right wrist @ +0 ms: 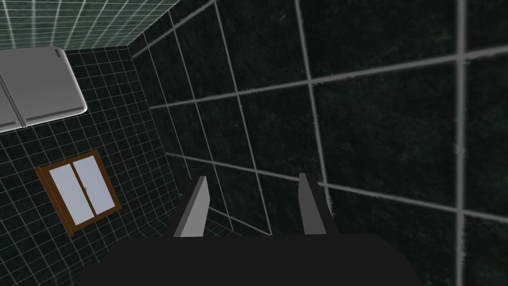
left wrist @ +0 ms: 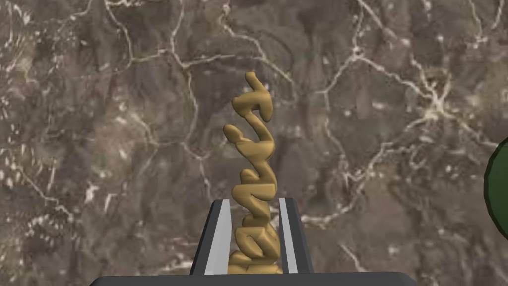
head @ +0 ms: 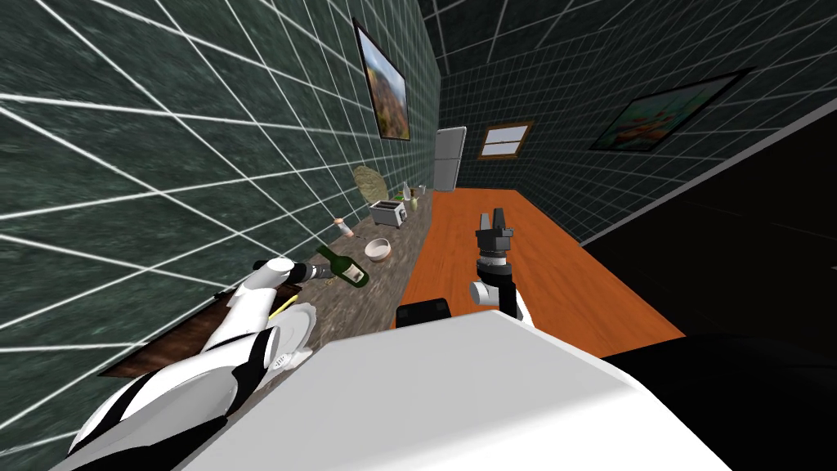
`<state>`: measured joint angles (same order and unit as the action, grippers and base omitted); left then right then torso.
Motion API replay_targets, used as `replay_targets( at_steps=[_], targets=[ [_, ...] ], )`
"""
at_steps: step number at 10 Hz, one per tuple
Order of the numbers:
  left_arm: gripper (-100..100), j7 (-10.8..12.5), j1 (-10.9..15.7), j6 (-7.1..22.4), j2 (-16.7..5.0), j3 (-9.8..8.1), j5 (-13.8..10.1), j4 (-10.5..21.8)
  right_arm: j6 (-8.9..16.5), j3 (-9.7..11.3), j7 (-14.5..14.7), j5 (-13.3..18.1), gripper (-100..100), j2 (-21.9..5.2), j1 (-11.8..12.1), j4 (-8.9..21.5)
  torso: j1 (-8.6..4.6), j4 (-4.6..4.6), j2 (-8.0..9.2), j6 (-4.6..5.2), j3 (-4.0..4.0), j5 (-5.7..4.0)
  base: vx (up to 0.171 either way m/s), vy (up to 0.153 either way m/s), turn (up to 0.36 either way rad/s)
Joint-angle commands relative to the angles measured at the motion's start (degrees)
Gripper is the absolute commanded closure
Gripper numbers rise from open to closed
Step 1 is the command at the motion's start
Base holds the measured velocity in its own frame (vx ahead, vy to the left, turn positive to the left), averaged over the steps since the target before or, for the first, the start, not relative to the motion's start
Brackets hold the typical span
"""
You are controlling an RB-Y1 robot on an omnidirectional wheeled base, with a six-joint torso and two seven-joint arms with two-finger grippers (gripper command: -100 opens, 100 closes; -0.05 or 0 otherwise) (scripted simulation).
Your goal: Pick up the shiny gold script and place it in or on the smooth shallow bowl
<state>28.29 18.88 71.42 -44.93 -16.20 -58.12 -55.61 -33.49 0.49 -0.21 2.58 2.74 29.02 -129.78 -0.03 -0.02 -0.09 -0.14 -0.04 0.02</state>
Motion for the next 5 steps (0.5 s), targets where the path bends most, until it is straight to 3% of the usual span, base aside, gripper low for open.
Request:
replay_targets(
  at_steps=[1,5],
  targets=[
    [100,0.0,0.8,-0.4,-1.9,-0.52,-1.2,-0.2,0.0,0.0,0.0,0.0,0,0.0,0.0,0.0,0.0,0.0,0.0,0.0,0.0,0.0,0.03,-0.059,0.011],
    [100,0.2,3.0,-1.1,-7.1,-1.84,-4.4,-0.9,0.0,0.0,0.0,0.0,0,0.0,0.0,0.0,-0.6,0.04,-0.3,0.05,-0.12,-0.24,0.065,-0.115,0.013]
  ],
)
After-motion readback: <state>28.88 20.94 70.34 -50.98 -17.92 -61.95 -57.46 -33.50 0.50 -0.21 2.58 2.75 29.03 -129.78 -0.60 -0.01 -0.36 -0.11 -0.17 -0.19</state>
